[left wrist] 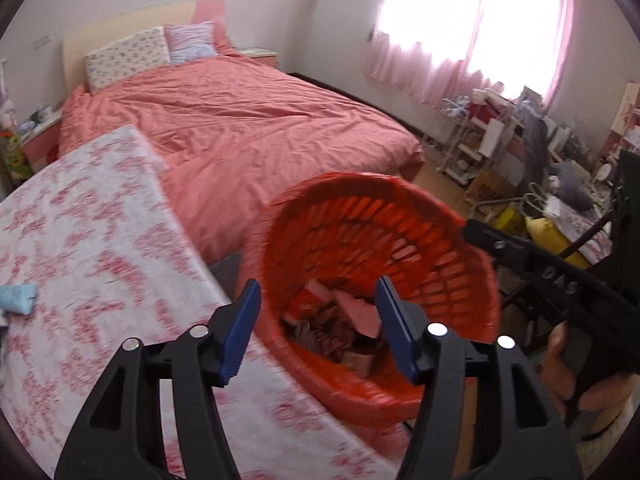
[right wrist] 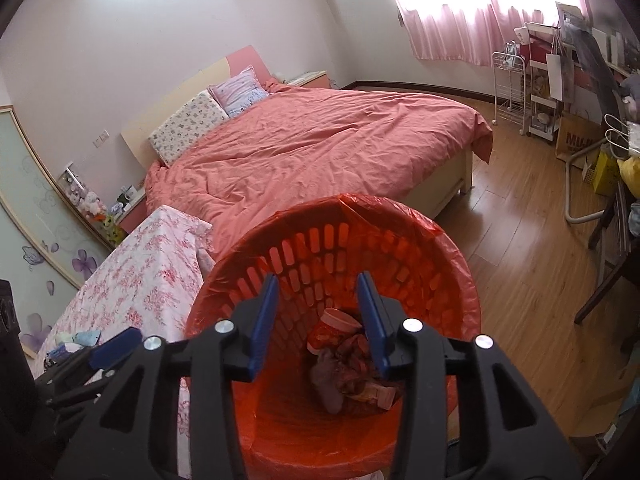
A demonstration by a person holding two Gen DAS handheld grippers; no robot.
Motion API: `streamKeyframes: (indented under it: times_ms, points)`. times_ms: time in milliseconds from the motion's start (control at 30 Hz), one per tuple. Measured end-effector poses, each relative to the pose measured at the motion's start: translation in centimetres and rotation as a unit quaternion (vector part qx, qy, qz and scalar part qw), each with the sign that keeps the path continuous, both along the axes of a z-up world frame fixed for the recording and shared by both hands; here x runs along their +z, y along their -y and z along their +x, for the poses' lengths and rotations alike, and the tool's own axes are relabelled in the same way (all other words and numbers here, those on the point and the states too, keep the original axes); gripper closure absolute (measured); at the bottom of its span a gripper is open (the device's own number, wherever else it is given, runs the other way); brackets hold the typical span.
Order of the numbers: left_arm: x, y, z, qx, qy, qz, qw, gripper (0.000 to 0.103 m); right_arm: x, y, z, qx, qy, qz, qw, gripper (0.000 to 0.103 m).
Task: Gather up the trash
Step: 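Carry scrunchie and sock to the orange basket and release both, then move both tools back to the bed and approach the brown hair clip with the left tool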
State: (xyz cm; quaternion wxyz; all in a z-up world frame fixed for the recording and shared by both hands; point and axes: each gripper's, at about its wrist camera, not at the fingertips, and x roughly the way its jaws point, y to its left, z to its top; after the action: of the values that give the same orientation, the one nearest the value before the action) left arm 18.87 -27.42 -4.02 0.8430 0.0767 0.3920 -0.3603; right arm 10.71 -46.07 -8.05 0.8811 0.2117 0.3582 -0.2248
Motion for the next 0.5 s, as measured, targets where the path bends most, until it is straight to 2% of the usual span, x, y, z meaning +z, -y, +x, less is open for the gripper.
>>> streamKeyframes:
  times_ms: [67, 167, 300, 500]
  points:
    - [0.1, -1.6, -0.1, 0.02, 0.016, 0.01, 0.9996, 0.035, 0.1, -0.8, 0.2, 0.003, -0.004, -0.016, 1.0, 0.057]
    - [0.2, -4.5, 0.0, 0.049, 0.04, 0.029, 0.9975, 0.032, 0.4, -2.7, 0.6, 0.017, -0.011, -0.043, 0.999, 0.054]
    - [0.6, -9.0, 0.3, 0.091, 0.052, 0.039, 0.9937, 0.032, 0.5, -5.6, 1.5, 0.047, -0.02, -0.062, 0.997, 0.054]
    - [1.0, -16.9, 0.9, 0.173, 0.052, 0.046, 0.9825, 0.032, 0.0, -10.9, 3.4, 0.102, -0.033, -0.066, 0.992, 0.054]
